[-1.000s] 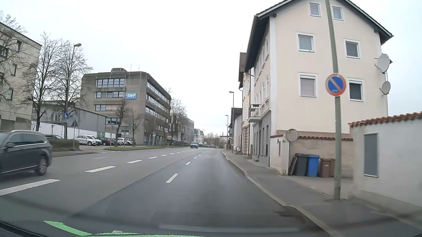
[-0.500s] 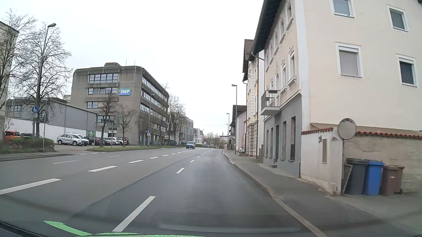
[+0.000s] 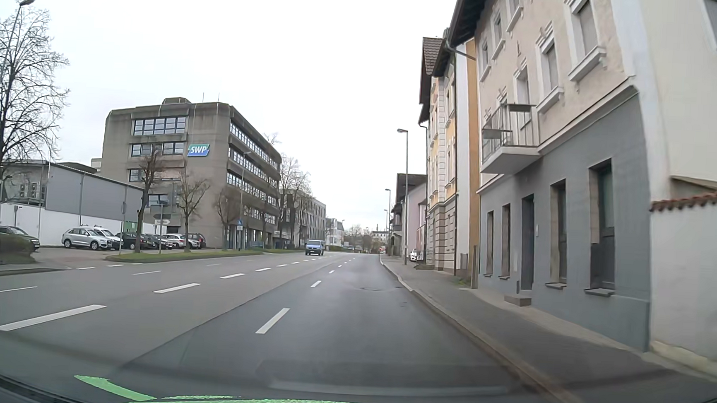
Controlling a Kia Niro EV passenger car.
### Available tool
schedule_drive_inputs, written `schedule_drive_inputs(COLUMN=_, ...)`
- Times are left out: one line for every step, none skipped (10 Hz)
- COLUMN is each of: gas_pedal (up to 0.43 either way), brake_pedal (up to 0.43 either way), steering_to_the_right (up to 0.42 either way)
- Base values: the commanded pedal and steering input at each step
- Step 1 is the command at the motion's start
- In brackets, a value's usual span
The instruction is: Follow the waypoints while adhering to traffic rules and regulations
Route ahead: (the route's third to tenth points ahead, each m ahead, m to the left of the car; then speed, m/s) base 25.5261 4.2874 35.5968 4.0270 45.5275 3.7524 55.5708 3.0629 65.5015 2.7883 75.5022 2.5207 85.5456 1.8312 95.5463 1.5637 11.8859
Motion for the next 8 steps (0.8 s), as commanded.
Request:
schedule_drive_inputs(gas_pedal=0.157, brake_pedal=0.0, steering_to_the_right=0.006)
schedule_drive_inputs(gas_pedal=0.157, brake_pedal=0.0, steering_to_the_right=0.006)
schedule_drive_inputs(gas_pedal=0.157, brake_pedal=0.0, steering_to_the_right=0.006)
schedule_drive_inputs(gas_pedal=0.177, brake_pedal=0.0, steering_to_the_right=0.005)
schedule_drive_inputs(gas_pedal=0.189, brake_pedal=0.0, steering_to_the_right=0.005)
schedule_drive_inputs(gas_pedal=0.197, brake_pedal=0.0, steering_to_the_right=0.004)
schedule_drive_inputs(gas_pedal=0.197, brake_pedal=0.0, steering_to_the_right=0.004)
schedule_drive_inputs(gas_pedal=0.197, brake_pedal=0.0, steering_to_the_right=0.004)
